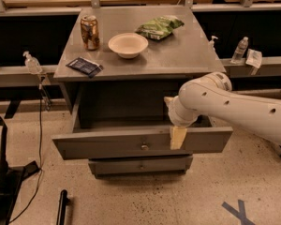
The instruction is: Close top drawer
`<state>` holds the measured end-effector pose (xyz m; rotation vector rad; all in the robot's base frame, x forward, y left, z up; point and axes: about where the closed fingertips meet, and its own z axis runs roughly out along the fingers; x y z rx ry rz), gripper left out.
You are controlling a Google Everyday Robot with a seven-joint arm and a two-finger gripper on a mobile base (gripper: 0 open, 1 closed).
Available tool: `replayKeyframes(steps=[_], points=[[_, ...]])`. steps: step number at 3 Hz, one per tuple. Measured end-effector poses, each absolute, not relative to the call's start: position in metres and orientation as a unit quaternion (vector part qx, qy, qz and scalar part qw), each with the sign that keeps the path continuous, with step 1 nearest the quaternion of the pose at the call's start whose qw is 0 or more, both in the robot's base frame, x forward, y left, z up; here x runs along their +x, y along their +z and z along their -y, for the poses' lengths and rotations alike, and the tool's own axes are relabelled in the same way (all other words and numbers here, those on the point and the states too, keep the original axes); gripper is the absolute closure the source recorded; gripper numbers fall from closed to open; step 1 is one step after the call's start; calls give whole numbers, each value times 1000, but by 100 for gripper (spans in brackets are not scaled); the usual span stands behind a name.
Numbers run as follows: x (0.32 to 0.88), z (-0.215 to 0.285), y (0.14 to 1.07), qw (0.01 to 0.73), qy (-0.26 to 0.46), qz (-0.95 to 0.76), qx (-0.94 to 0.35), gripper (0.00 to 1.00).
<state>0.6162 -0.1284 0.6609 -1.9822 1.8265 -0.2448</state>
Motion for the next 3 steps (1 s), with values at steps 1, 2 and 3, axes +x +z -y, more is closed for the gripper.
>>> replayKeyframes(steps=[1,2,3], points=[[616,128,663,216,-88,-659,-715,0],[631,132,663,228,-98,-661,-709,0],[631,132,664,228,-98,-661,-709,0]])
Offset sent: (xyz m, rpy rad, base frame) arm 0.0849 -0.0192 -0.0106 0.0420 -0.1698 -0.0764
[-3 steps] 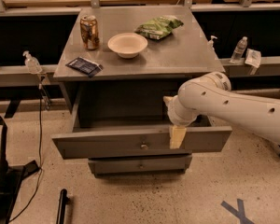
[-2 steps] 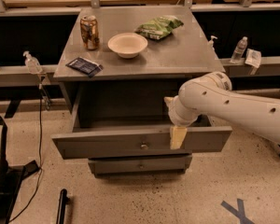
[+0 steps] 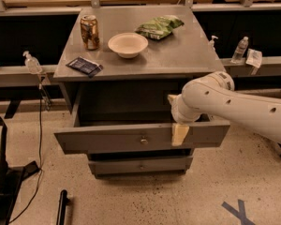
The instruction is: Close top drawer
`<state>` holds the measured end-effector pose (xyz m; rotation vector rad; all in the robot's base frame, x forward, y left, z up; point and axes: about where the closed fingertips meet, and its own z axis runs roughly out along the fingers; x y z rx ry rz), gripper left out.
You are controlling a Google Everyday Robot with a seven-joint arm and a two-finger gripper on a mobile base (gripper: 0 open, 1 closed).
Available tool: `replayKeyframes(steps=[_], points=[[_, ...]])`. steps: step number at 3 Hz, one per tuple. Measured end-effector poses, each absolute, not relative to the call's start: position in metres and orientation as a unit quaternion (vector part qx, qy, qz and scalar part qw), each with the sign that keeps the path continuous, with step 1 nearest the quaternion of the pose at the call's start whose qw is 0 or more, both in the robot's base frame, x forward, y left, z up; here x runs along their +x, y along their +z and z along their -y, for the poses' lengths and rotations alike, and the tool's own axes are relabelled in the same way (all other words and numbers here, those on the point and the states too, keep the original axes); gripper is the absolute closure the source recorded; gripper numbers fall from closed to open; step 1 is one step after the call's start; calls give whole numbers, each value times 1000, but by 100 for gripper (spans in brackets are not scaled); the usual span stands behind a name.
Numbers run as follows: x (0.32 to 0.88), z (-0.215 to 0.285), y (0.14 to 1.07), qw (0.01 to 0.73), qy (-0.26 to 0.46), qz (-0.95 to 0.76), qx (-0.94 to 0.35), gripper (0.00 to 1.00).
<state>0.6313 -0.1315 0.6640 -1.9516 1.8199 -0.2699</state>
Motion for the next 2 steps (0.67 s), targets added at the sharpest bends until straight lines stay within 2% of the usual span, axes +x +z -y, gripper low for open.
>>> replayKeyframes(steps=[2], points=[[658,135,663,243,-116,-660,-701,0]])
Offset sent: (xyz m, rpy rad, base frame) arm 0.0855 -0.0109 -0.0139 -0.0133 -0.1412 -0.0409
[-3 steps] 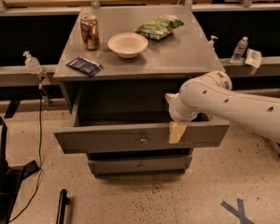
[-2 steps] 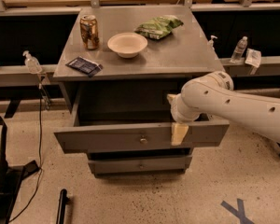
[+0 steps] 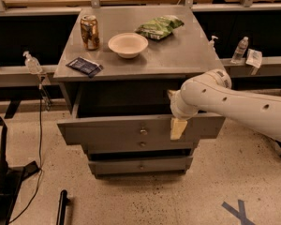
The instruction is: Close top drawer
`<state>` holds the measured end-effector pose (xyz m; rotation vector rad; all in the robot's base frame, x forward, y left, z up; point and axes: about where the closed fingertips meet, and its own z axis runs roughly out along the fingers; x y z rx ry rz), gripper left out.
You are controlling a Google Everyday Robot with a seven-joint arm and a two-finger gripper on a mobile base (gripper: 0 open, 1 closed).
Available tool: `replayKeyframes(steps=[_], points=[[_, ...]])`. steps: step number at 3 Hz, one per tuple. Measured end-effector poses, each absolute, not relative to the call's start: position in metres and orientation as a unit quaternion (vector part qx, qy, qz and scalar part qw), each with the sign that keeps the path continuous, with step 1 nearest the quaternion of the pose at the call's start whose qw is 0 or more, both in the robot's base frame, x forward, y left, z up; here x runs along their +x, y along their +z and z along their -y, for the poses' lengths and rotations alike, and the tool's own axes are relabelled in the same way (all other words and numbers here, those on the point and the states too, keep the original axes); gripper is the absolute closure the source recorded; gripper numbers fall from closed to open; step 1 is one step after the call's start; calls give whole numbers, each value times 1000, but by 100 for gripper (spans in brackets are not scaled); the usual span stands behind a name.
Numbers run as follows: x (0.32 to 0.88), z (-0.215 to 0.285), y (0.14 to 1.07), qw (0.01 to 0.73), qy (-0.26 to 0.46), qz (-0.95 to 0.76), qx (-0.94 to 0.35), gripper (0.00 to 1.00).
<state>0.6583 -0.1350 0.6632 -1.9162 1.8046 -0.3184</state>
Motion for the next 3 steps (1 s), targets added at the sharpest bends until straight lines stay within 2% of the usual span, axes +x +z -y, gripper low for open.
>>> replayKeyframes(steps=[3], points=[[705,129,669,277,-152,-643,-698,0]])
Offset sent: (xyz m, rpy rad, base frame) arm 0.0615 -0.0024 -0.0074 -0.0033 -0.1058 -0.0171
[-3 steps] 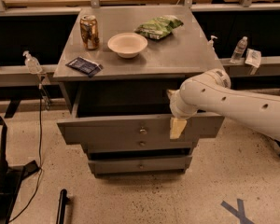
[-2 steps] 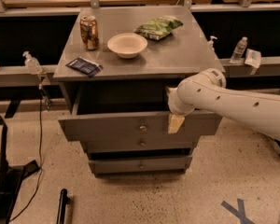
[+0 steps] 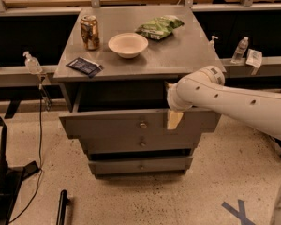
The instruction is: Close top drawer
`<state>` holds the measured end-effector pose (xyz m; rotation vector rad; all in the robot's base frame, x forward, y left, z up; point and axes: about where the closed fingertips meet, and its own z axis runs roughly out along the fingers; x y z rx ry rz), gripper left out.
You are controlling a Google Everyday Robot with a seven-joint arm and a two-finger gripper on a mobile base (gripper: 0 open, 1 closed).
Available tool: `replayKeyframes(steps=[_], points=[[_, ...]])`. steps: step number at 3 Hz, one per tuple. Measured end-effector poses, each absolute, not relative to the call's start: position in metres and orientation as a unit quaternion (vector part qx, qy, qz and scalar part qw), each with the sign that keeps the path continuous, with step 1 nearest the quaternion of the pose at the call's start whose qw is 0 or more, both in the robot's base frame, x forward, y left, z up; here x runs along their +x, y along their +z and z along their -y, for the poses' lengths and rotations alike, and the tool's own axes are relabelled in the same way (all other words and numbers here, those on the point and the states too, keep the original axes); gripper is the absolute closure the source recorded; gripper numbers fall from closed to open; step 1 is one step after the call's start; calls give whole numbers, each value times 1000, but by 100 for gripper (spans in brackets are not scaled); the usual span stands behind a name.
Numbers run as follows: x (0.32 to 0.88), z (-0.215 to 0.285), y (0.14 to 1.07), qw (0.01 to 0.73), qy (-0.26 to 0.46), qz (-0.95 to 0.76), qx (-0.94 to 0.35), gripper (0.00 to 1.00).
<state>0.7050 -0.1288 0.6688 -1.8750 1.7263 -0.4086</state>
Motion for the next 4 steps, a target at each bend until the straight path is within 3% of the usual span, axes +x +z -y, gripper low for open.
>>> replayKeyframes(steps=[4], points=[[714,137,675,327,-173,-633,-680,0]])
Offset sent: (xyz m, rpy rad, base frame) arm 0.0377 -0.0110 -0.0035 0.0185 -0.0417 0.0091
